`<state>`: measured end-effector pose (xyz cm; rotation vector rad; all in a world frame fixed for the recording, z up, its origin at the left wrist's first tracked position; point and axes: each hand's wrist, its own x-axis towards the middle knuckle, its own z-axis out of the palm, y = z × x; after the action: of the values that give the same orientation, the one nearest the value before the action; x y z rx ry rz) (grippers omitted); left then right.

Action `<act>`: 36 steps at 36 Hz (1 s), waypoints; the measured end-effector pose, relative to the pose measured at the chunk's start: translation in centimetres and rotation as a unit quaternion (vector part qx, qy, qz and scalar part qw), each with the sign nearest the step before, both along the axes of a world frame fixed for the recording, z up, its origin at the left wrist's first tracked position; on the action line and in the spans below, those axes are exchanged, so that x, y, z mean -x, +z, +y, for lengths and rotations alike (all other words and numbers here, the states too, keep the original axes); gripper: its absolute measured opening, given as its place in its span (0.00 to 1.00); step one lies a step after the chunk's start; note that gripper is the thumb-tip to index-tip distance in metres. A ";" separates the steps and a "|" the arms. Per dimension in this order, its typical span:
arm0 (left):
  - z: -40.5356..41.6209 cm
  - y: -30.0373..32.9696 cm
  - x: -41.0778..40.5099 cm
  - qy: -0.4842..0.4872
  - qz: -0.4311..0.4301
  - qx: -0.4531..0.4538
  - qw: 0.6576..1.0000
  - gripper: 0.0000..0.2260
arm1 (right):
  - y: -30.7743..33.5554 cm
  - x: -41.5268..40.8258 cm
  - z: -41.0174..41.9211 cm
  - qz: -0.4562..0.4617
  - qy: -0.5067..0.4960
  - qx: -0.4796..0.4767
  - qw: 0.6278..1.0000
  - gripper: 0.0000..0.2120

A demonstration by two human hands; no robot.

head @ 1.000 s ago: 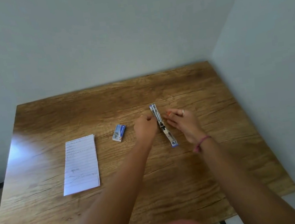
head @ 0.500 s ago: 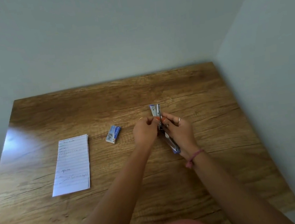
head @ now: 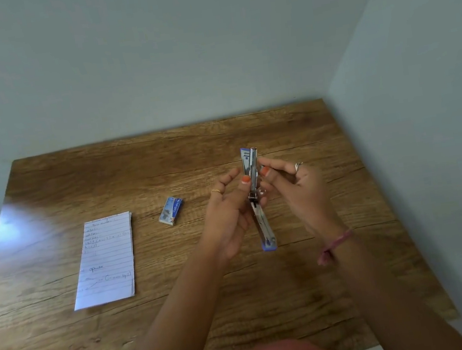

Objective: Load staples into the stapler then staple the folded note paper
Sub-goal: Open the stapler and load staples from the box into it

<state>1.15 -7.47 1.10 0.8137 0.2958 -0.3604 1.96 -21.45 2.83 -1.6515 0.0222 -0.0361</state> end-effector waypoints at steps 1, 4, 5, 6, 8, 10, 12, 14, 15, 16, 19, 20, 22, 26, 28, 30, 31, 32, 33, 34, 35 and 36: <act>0.0 0.3 0.2 -0.006 0.009 0.019 1.000 0.16 | 0.5 0.1 -0.2 -0.021 0.007 0.032 0.999 0.13; 0.1 1.0 0.6 -0.023 0.030 0.059 0.998 0.14 | 1.8 0.5 -0.7 -0.079 0.020 0.125 0.989 0.12; 0.0 1.2 0.8 -0.028 0.036 0.068 0.997 0.14 | 2.1 0.6 -0.8 -0.099 0.023 0.149 0.984 0.12; 0.0 1.3 1.0 -0.033 0.041 0.075 0.996 0.13 | 2.5 0.8 -0.9 -0.118 0.025 0.165 0.979 0.12; 0.1 1.6 1.3 -0.046 0.046 0.085 0.994 0.10 | 3.1 1.1 -1.0 -0.140 0.033 0.176 0.974 0.12; 0.1 1.9 1.5 -0.059 0.053 0.095 0.992 0.08 | 3.7 1.4 -1.0 -0.145 0.046 0.186 0.971 0.13; 0.2 2.1 1.8 -0.056 0.075 0.113 0.989 0.08 | 4.2 1.5 -1.0 -0.150 0.054 0.210 0.965 0.15; 0.2 2.2 1.9 -0.048 0.089 0.123 0.987 0.08 | 4.5 1.6 -0.9 -0.150 0.061 0.224 0.961 0.17; 0.1 2.4 2.0 -0.047 0.091 0.120 0.987 0.08 | 4.7 1.6 -0.9 -0.150 0.064 0.228 0.960 0.17; 0.1 2.5 2.1 -0.046 0.093 0.116 0.988 0.08 | 4.8 1.7 -0.9 -0.151 0.066 0.233 0.958 0.17; 0.0 2.7 2.3 -0.033 0.106 0.109 0.988 0.13 | 5.2 1.8 -0.9 -0.158 0.083 0.278 0.944 0.16; 0.0 2.7 2.3 -0.029 0.110 0.107 0.988 0.15 | 5.3 1.9 -0.9 -0.162 0.089 0.294 0.938 0.15; 0.0 2.8 2.4 -0.028 0.111 0.102 0.988 0.15 | 5.4 2.0 -0.9 -0.172 0.096 0.321 0.926 0.14; -0.1 3.0 2.7 -0.039 0.112 0.099 0.988 0.12 | 5.6 2.2 -0.9 -0.183 0.101 0.380 0.901 0.11; -0.1 3.1 2.8 -0.051 0.107 0.097 0.988 0.10 | 5.5 2.3 -0.9 -0.183 0.103 0.398 0.893 0.11; -0.1 3.2 2.9 -0.059 0.103 0.100 0.988 0.09 | 5.5 2.2 -1.0 -0.170 0.106 0.397 0.896 0.11; -0.1 3.3 3.0 -0.060 0.103 0.104 0.987 0.09 | 5.5 2.2 -1.0 -0.164 0.108 0.393 0.898 0.10; -0.1 3.3 3.0 -0.058 0.105 0.108 0.987 0.09 | 5.5 2.2 -1.1 -0.161 0.109 0.391 0.900 0.10; -0.2 3.3 3.0 -0.056 0.108 0.111 0.986 0.09 | 5.5 2.2 -1.1 -0.159 0.109 0.391 0.900 0.09; -0.2 3.3 3.0 -0.055 0.111 0.114 0.986 0.09 | 5.5 2.3 -1.1 -0.158 0.110 0.393 0.899 0.09; -0.2 3.4 3.0 -0.054 0.114 0.115 0.985 0.09 | 5.5 2.3 -1.1 -0.158 0.111 0.398 0.897 0.08; -0.2 3.4 3.0 -0.054 0.117 0.114 0.985 0.09 | 5.6 2.3 -1.1 -0.159 0.112 0.404 0.894 0.08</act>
<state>-1.81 -7.66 4.47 0.5632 0.4212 -0.5826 -0.37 -22.50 8.45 -2.4529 -0.4962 -0.1559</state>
